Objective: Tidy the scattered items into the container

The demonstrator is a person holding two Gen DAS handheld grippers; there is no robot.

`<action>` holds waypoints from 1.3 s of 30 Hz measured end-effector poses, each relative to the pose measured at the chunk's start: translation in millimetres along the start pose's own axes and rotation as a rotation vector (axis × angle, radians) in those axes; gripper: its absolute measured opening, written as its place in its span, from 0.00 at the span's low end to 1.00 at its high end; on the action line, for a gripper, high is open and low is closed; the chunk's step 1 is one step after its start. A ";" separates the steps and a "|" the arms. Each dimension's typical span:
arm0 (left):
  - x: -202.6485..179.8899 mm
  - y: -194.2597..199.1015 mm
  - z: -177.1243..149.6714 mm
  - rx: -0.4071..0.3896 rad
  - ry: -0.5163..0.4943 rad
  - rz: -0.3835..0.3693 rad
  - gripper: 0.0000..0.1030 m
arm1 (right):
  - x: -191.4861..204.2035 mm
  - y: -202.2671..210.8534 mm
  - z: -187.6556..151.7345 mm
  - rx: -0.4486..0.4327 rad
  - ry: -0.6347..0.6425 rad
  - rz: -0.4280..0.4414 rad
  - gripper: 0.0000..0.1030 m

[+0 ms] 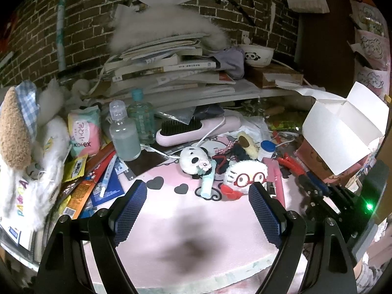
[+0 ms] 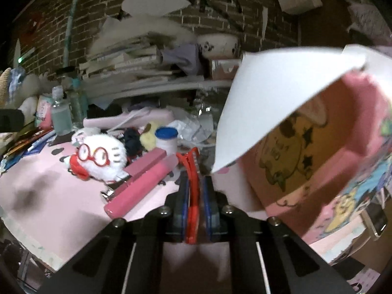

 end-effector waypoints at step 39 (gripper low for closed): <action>2.4 10.3 -0.4 -0.021 0.005 -0.007 0.81 | 47.2 38.5 39.2 -0.217 0.167 0.106 0.05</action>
Point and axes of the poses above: each gripper's, at about its wrist camera, not at the fingertips, and y roughly against the way its jaws point, x to its left, z to its top, the point moved 3 cm from there along -y, roughly the way its jaws point, and after that the axes turned 13 degrees about -y, right-handed, at the moved point
